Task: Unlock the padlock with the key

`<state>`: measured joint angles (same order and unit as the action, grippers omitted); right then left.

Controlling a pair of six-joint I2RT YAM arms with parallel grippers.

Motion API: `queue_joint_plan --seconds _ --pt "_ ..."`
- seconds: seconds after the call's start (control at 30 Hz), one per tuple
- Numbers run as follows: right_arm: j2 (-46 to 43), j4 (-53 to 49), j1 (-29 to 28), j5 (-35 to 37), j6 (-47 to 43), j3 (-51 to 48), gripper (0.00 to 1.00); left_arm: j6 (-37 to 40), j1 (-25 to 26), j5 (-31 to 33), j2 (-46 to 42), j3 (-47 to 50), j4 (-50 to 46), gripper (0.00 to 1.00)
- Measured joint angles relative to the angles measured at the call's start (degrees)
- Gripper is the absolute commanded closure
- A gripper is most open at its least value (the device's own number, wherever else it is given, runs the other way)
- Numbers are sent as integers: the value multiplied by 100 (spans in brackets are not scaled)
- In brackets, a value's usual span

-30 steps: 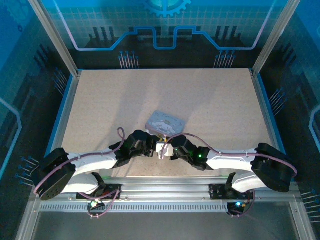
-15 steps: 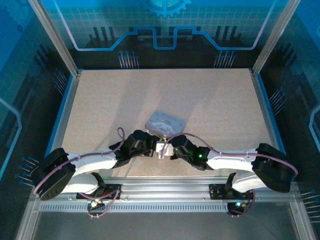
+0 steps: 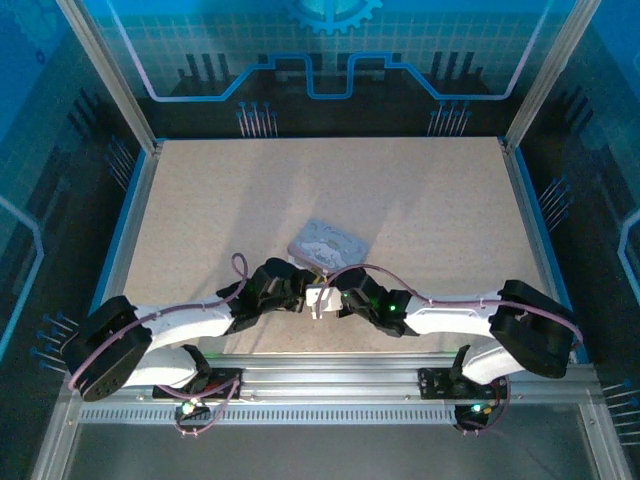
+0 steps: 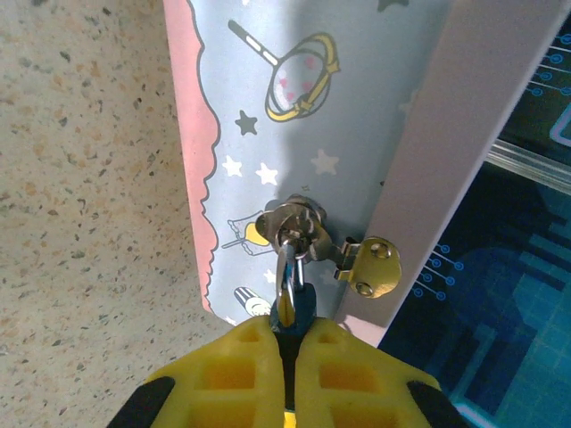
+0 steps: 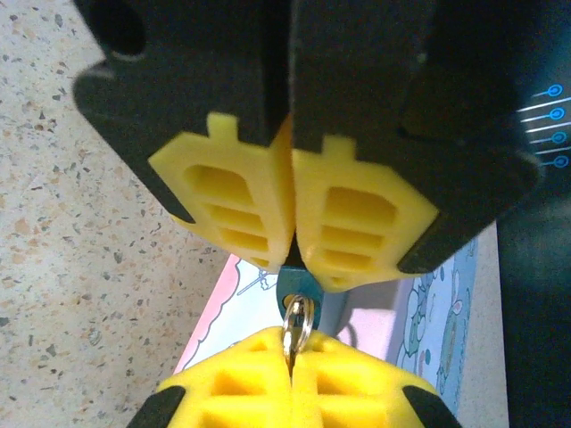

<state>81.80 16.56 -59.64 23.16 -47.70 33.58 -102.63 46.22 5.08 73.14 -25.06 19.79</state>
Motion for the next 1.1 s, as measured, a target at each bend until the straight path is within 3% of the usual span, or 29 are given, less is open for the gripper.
queue_joint_plan --seconds 0.37,0.77,1.1 --pt "181 129 260 -501 125 28 100 72 -63 2 192 -50 15 100" --pt "-39 -22 603 -1110 2446 28 100 72 -74 7 304 -129 282 100" --pt "-50 -74 1097 -2181 4409 72 100 72 -74 68 332 -149 352 100"
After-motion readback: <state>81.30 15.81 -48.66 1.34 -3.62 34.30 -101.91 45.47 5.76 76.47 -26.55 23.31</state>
